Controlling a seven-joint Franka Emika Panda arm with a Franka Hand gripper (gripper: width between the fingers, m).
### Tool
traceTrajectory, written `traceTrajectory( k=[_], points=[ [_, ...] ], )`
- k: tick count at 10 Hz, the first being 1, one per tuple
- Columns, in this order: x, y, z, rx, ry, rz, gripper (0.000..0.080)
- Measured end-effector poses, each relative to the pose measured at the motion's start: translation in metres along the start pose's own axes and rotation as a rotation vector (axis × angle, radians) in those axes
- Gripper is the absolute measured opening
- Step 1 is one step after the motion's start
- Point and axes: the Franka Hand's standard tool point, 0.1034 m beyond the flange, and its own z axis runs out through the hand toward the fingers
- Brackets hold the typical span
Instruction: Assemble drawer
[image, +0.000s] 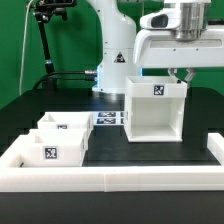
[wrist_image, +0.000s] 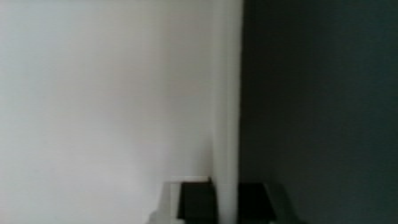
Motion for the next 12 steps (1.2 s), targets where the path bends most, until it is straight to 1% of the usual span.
traceTrajectory(
  k=[3, 4, 6, 7, 9, 10, 11, 12],
  points=[
    [0.000, 0.000, 0.000, 0.000, 0.000, 0.000, 0.0038],
    [0.004, 0.002, -0.001, 0.000, 0.001, -0.014, 0.0038],
    [0.037, 0.007, -0.006, 0.007, 0.033, -0.022, 0.0038],
    [0.058, 0.012, -0.007, 0.016, 0.049, -0.037, 0.0038],
    [0.092, 0.023, -0.003, 0.033, 0.072, -0.042, 0.0038],
    [0.110, 0.025, -0.003, 0.041, 0.090, -0.030, 0.0038],
    [0.116, 0.025, -0.003, 0.043, 0.102, -0.031, 0.0038],
    [0.115, 0.025, -0.003, 0.043, 0.101, -0.033, 0.0038]
  ],
)
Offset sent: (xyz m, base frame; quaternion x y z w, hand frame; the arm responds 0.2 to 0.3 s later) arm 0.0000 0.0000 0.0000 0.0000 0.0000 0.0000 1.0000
